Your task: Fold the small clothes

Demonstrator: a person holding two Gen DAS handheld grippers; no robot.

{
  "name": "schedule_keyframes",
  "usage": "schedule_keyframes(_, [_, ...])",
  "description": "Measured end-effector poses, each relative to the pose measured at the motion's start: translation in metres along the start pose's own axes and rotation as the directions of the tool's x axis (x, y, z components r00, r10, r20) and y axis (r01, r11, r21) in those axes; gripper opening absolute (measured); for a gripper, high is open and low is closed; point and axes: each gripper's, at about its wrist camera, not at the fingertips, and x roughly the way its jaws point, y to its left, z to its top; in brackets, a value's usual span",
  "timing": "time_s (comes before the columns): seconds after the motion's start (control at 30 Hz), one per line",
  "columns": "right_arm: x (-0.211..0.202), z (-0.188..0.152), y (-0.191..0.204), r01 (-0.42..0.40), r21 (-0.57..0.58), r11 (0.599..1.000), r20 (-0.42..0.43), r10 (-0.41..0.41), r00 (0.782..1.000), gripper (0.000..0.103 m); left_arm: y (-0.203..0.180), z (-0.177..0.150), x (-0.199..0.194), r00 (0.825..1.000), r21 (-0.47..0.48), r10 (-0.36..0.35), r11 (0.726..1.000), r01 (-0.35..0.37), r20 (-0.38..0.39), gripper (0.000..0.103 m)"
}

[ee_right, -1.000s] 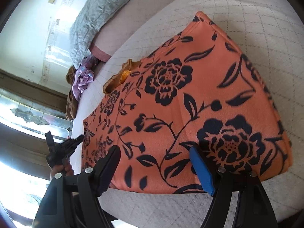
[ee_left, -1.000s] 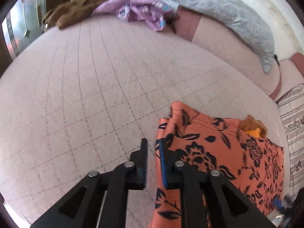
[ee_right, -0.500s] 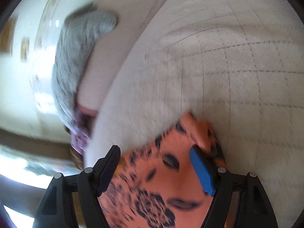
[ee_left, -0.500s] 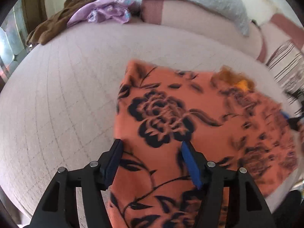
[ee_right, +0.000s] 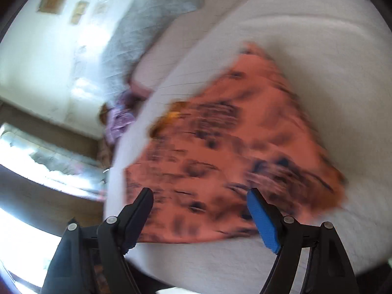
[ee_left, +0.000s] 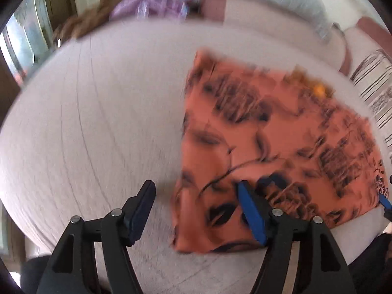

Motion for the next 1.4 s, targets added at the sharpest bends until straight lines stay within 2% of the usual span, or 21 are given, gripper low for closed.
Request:
schedule_keyframes(0.03, [0.000,-0.005,-0.017,0.044,0.078,0.996,0.013,-0.045,0.999,0.079,0.003,-0.001,-0.007,1.000,-0.011,0.003,1.000,-0.002,0.018,0.071])
schedule_keyframes(0.07, [-0.005,-0.007,-0.028,-0.038,0.161,0.986,0.048,0.031,0.998,0.079,0.004,-0.002,-0.015,1.000,-0.018,0.020,1.000,-0.020,0.020,0.070])
schedule_keyframes(0.1, [-0.011,-0.006,-0.030,-0.049,0.192,0.980,0.058,0.039,0.998,0.079,0.004,-0.003,-0.023,0.999,-0.020,0.015,1.000,-0.014,0.043,0.070])
schedule_keyframes(0.17, [-0.025,-0.004,-0.022,-0.037,0.149,0.988,0.099,0.023,0.995,0.081,0.005,-0.007,-0.033,0.997,-0.003,-0.001,1.000,0.001,0.081,0.070])
schedule_keyframes(0.23, [-0.031,-0.001,-0.021,-0.043,0.105,0.993,0.126,0.030,0.992,0.087,0.003,-0.011,-0.023,0.998,0.027,0.053,0.998,-0.054,0.021,0.070])
schedule_keyframes(0.3, [-0.025,-0.001,-0.041,0.009,0.187,0.982,0.094,-0.027,0.995,0.087,0.004,-0.009,-0.022,0.998,0.014,0.057,0.998,-0.057,-0.005,0.070])
schedule_keyframes(0.33, [-0.020,0.000,-0.048,-0.010,0.249,0.968,0.086,-0.012,0.996,0.087,0.005,-0.011,-0.029,0.999,-0.001,0.049,0.999,-0.049,0.013,0.070])
schedule_keyframes(0.37, [-0.023,-0.001,-0.045,-0.031,0.251,0.967,0.115,0.002,0.993,0.087,0.005,-0.012,-0.038,0.998,-0.008,0.043,0.999,-0.043,0.039,0.070])
schedule_keyframes(0.43, [-0.034,-0.006,-0.031,0.007,0.175,0.985,0.187,-0.041,0.981,0.087,0.001,-0.014,-0.053,0.996,0.014,0.050,0.999,-0.051,0.076,0.070])
schedule_keyframes(0.47, [-0.036,-0.007,-0.028,0.014,0.158,0.987,0.197,-0.045,0.979,0.087,-0.001,-0.014,-0.057,0.995,0.025,0.056,0.998,-0.058,0.087,0.070])
schedule_keyframes(0.67, [-0.042,-0.016,-0.034,-0.020,0.098,0.995,0.185,0.002,0.983,0.087,-0.016,-0.010,-0.070,0.991,0.031,0.020,0.999,-0.024,0.129,0.070])
schedule_keyframes(0.8, [-0.053,-0.021,-0.031,-0.035,0.038,0.999,0.225,0.026,0.974,0.087,-0.033,-0.003,-0.072,0.988,0.052,0.004,0.999,-0.012,0.155,0.070])
schedule_keyframes(1.0, [-0.046,-0.029,-0.016,-0.024,-0.072,0.997,0.166,0.036,0.985,0.087,-0.071,0.008,-0.076,0.982,0.120,-0.035,0.993,0.013,0.186,0.071])
schedule_keyframes(1.1, [-0.043,-0.030,-0.015,-0.031,-0.083,0.996,0.152,0.044,0.987,0.087,-0.088,0.011,-0.071,0.980,0.147,-0.057,0.989,0.028,0.193,0.071])
schedule_keyframes(1.3, [-0.043,-0.031,-0.017,-0.036,-0.077,0.996,0.152,0.048,0.987,0.087,-0.107,0.010,-0.035,0.991,0.162,-0.037,0.987,0.016,0.128,0.071])
schedule_keyframes(1.37, [-0.042,-0.031,-0.019,-0.035,-0.056,0.998,0.137,0.042,0.990,0.087,-0.108,0.008,-0.019,0.996,0.154,-0.024,0.988,0.011,0.083,0.072])
schedule_keyframes(1.4, [-0.039,-0.032,-0.023,-0.034,-0.027,0.999,0.123,0.037,0.992,0.087,-0.110,0.007,-0.004,1.000,0.164,-0.007,0.987,0.003,0.025,0.072])
